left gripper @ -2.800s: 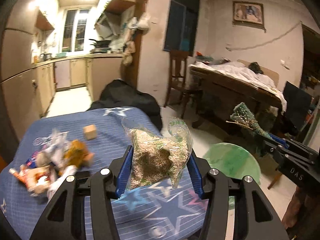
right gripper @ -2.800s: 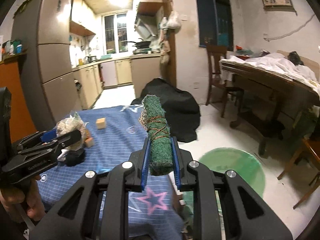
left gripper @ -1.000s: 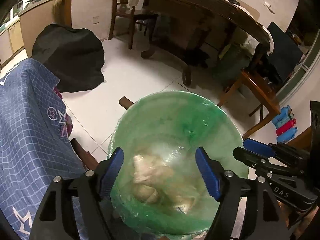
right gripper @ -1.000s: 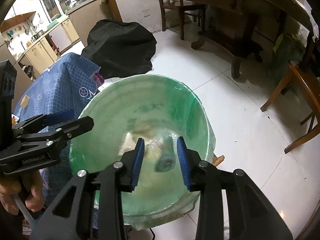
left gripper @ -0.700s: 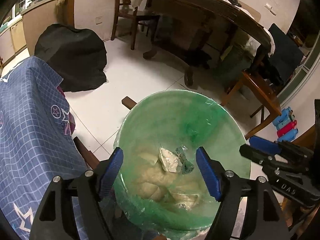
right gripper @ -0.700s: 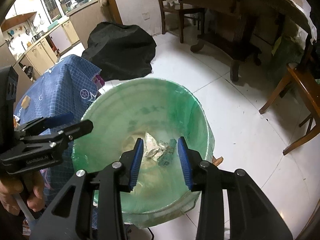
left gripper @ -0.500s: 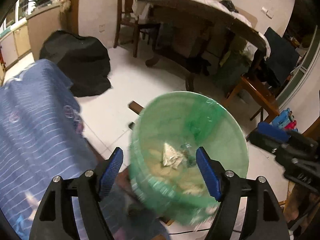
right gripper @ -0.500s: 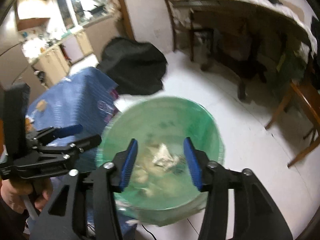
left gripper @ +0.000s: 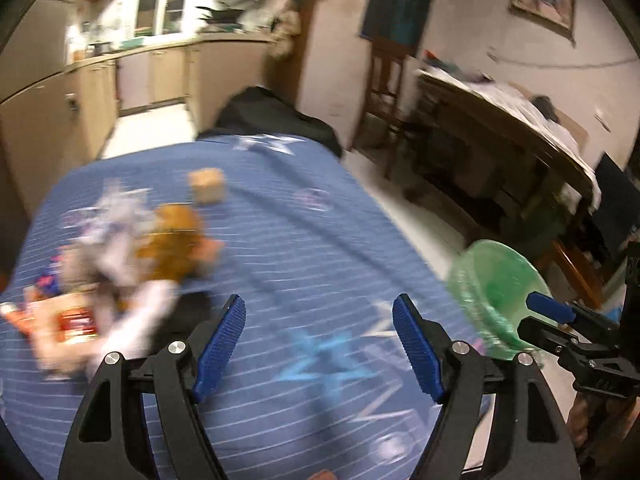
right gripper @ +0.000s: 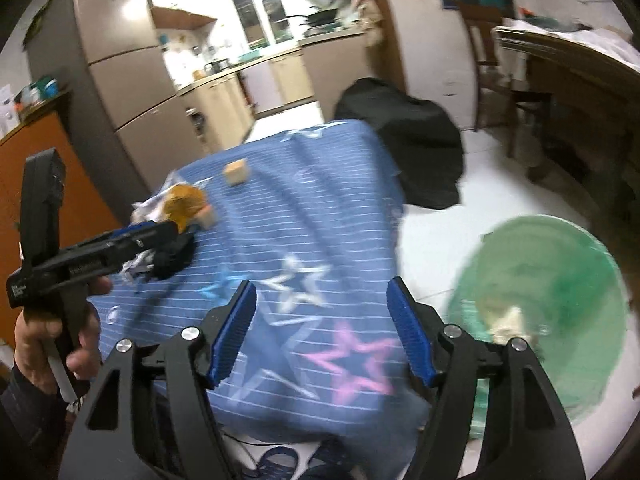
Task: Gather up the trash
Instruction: 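Move both tools back over the table toward the remaining trash, then grasp the red-labelled snack bag with the left tool while the right tool grasps the white glove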
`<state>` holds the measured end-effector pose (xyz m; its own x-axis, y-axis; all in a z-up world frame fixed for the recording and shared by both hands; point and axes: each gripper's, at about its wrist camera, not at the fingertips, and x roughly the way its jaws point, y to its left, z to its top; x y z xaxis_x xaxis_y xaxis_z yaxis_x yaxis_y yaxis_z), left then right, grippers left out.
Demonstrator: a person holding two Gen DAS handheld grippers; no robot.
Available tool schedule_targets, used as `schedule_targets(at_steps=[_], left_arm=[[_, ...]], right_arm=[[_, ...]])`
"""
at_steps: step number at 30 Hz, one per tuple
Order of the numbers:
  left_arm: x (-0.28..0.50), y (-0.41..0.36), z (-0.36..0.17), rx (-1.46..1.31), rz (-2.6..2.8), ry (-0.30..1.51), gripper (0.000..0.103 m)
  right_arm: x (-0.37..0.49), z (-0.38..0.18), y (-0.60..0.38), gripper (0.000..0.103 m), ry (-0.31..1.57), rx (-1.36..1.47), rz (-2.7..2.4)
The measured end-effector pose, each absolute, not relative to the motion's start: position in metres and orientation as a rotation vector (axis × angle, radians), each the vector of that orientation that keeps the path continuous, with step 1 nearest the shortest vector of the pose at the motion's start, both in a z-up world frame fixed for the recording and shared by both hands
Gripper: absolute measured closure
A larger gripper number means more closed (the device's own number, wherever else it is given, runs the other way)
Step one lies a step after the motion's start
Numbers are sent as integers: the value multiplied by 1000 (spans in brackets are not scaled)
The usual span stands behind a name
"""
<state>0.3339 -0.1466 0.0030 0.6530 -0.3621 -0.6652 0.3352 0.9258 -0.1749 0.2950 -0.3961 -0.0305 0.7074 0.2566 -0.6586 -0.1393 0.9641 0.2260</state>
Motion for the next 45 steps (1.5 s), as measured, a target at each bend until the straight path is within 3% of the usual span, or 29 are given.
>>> schedule_targets(at_steps=[5, 12, 20, 23, 25, 26, 29, 34, 37, 41, 45], left_arm=[[333, -65, 9, -16, -307, 748, 15], [343, 33, 4, 108, -351, 732, 10], [374, 33, -23, 288, -532, 834, 10], [379, 25, -36, 329, -509, 847, 19], [374, 26, -36, 297, -505, 821, 28], [368, 24, -39, 280, -498, 814, 40], [350, 32, -39, 229, -458, 786, 52], [309, 41, -39, 161, -411, 759, 56], [292, 52, -40, 88, -374, 759, 56], [283, 66, -44, 15, -294, 765, 56], [283, 84, -45, -60, -259, 777, 56]], right_arm=[[308, -36, -352, 34, 790, 175, 305], [313, -46, -307, 33, 841, 173, 382], [321, -53, -258, 32, 870, 159, 424], [325, -53, -248, 32, 878, 164, 438], [327, -52, -240, 32, 881, 160, 445], [328, -52, -237, 32, 883, 158, 452], [333, -54, -228, 32, 894, 171, 478], [345, -59, -209, 35, 912, 234, 529], [353, -57, -191, 41, 910, 242, 541], [364, -53, -163, 58, 898, 202, 548], [382, -66, -140, 59, 976, 189, 518]])
